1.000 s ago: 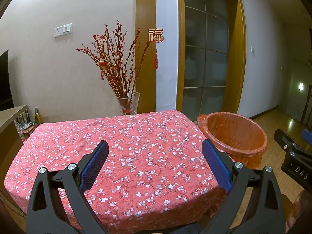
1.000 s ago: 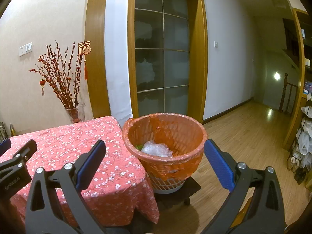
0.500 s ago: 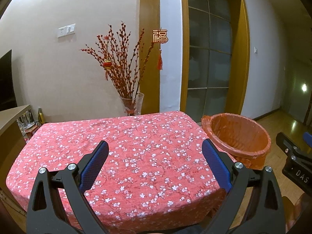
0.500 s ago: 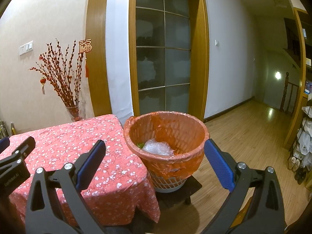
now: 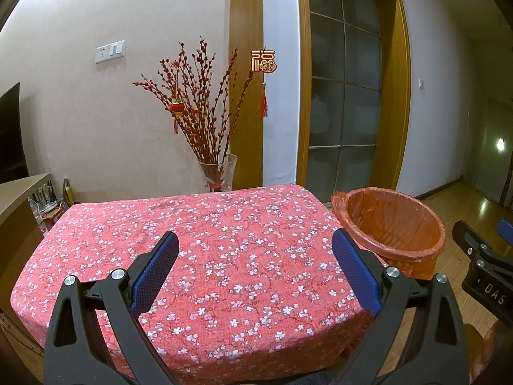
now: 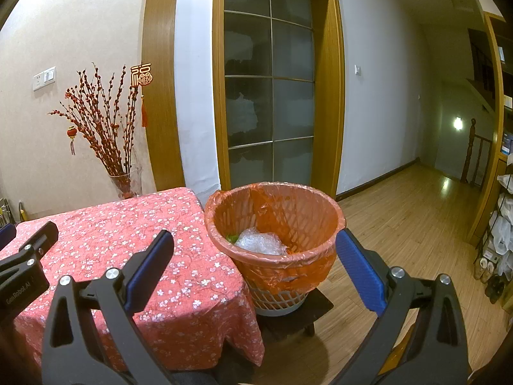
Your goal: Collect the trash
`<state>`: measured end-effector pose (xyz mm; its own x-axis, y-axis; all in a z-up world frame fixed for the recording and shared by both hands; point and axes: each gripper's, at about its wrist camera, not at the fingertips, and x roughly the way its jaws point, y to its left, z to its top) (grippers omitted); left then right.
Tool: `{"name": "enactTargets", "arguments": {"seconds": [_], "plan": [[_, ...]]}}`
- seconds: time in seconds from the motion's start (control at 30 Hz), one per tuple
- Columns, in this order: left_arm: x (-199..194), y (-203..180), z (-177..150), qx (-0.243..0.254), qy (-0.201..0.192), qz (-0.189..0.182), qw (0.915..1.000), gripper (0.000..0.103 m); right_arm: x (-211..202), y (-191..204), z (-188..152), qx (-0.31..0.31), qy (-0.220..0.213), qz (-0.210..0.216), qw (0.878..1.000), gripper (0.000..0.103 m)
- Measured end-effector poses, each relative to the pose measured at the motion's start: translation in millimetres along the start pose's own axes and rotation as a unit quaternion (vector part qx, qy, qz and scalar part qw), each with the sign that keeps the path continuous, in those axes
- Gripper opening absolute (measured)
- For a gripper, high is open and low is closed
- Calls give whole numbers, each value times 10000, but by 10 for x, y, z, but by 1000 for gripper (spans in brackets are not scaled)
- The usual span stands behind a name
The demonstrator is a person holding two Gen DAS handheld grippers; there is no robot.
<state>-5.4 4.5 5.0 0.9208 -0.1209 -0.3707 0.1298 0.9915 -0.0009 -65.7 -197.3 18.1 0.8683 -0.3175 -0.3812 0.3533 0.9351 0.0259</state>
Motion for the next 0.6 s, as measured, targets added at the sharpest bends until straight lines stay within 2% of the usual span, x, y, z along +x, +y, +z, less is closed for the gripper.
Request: {"name": "enactTargets", "arguments": {"seconds": [0.6], "plan": [[15, 6, 17, 0, 40, -14, 10000, 96, 3, -8, -12, -1, 5, 7, 10000, 99]]}}
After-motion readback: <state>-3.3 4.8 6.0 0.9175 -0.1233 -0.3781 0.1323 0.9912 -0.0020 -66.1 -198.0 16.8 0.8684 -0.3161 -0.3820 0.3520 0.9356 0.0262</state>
